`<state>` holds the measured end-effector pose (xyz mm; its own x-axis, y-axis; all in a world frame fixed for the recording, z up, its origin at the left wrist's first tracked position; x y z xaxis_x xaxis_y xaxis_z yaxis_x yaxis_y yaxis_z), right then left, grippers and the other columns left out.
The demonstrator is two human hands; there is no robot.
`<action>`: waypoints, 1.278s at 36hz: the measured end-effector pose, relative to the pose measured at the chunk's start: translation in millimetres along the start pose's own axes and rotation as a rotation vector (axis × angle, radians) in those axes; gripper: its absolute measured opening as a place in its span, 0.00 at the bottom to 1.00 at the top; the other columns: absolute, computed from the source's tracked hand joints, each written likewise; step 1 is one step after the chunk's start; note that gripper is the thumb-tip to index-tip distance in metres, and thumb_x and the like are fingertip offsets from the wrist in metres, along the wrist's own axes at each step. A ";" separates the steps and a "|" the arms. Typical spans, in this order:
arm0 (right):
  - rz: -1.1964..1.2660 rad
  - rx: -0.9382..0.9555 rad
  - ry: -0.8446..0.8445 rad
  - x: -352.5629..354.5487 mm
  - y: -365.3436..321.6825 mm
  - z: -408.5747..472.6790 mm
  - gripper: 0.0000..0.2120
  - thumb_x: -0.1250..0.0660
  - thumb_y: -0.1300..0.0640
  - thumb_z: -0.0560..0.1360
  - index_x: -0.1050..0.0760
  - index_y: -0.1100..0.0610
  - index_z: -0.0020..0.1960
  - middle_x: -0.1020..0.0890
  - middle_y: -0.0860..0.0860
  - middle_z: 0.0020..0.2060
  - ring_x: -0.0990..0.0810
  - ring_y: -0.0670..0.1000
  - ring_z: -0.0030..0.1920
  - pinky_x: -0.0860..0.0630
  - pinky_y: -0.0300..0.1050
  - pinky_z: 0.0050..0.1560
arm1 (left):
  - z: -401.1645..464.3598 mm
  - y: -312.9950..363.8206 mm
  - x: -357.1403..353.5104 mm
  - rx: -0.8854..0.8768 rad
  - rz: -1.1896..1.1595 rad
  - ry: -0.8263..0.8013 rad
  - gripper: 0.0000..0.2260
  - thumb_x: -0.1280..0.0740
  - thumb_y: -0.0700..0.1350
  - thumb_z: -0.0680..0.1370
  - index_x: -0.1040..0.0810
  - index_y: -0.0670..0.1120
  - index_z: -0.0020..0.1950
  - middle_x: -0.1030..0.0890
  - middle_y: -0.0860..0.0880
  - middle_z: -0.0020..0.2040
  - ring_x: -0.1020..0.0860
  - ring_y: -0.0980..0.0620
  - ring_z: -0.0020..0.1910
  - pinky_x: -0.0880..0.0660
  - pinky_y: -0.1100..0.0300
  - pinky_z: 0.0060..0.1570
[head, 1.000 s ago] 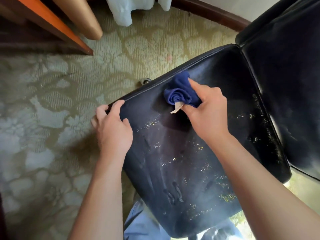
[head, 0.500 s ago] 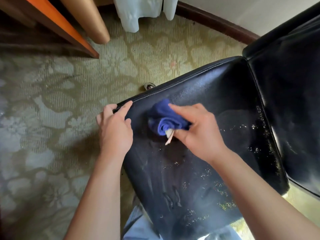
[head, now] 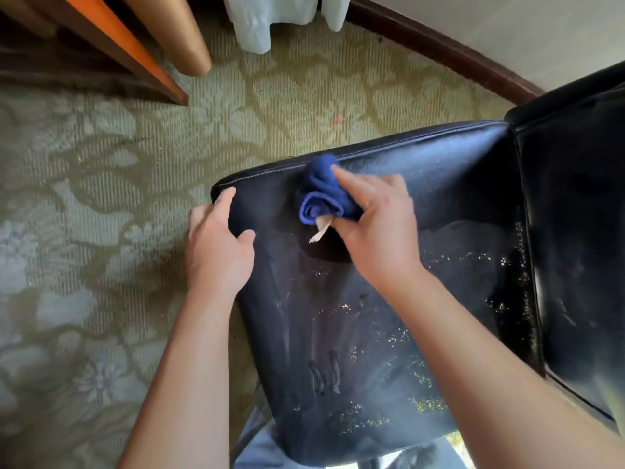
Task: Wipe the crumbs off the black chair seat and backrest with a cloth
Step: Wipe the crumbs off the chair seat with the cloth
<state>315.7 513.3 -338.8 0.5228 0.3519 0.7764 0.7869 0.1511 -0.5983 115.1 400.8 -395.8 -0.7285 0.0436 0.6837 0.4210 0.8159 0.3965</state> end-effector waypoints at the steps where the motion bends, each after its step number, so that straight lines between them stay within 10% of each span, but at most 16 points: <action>1: 0.004 0.018 -0.025 -6.0 -5.3 -10.2 0.30 0.20 0.51 0.65 0.21 0.47 0.66 0.17 0.41 0.53 0.30 0.51 0.49 0.27 0.46 0.46 | 1.5 -0.3 0.7 -0.010 0.003 0.000 0.30 0.31 0.42 0.79 0.35 0.57 0.78 0.31 0.46 0.68 0.27 0.43 0.64 0.31 0.52 0.64; 9: 0.006 0.215 -0.266 -30.7 -25.0 -60.3 0.25 0.23 0.57 0.66 0.20 0.45 0.62 0.16 0.39 0.51 0.29 0.52 0.46 0.22 0.53 0.39 | -0.5 -10.4 0.6 -0.078 -0.029 -0.040 0.32 0.33 0.41 0.80 0.39 0.60 0.80 0.33 0.50 0.72 0.27 0.47 0.66 0.31 0.52 0.66; 15: 0.077 0.136 0.041 1.6 -33.3 -15.0 0.28 0.22 0.64 0.66 0.20 0.51 0.65 0.20 0.37 0.54 0.25 0.53 0.50 0.34 0.27 0.55 | -1.1 -32.5 1.3 -0.024 -0.202 0.038 0.23 0.34 0.39 0.80 0.32 0.55 0.74 0.26 0.52 0.70 0.24 0.49 0.65 0.27 0.50 0.66; 21: 0.004 0.025 0.125 -11.0 -32.0 22.4 0.28 0.22 0.60 0.68 0.22 0.50 0.68 0.17 0.41 0.55 0.26 0.54 0.53 0.39 0.22 0.54 | -3.4 -38.4 -0.6 -0.095 -0.149 -0.037 0.26 0.40 0.35 0.81 0.30 0.59 0.75 0.30 0.57 0.71 0.24 0.49 0.65 0.25 0.49 0.64; 32: -0.114 0.280 -0.113 -52.9 -65.3 -17.0 0.26 0.23 0.58 0.67 0.20 0.48 0.64 0.17 0.41 0.54 0.29 0.56 0.49 0.22 0.55 0.41 | 0.8 -50.2 -11.9 -0.191 -0.335 -0.118 0.32 0.40 0.26 0.77 0.30 0.52 0.77 0.33 0.54 0.74 0.33 0.60 0.69 0.45 0.83 0.62; 38: -0.090 0.485 -0.350 -69.7 -68.4 -71.6 0.17 0.31 0.56 0.72 0.18 0.48 0.61 0.17 0.39 0.52 0.26 0.55 0.46 0.22 0.49 0.39 | -2.1 -53.3 -8.4 -0.181 -0.355 -0.195 0.32 0.42 0.28 0.80 0.32 0.57 0.77 0.37 0.59 0.76 0.34 0.59 0.73 0.39 0.63 0.73; 46: -0.103 0.258 -0.057 -48.4 -78.4 2.3 0.26 0.26 0.56 0.71 0.23 0.47 0.68 0.19 0.40 0.61 0.28 0.55 0.53 0.23 0.54 0.46 | 3.1 -54.5 -5.9 -0.215 -0.340 -0.181 0.30 0.40 0.27 0.77 0.29 0.52 0.75 0.29 0.53 0.74 0.28 0.50 0.71 0.33 0.50 0.75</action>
<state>227.9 486.6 -329.9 0.4194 0.3729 0.8277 0.7214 0.4165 -0.5532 94.8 357.9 -423.3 -0.9198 -0.0905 0.3818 0.2302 0.6637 0.7117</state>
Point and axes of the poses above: each hand's wrist, its own z-axis towards the middle knuckle, its own x-axis out of the back of the hand, y = z × x, the point moved 8 cm from there along z, towards the middle knuckle
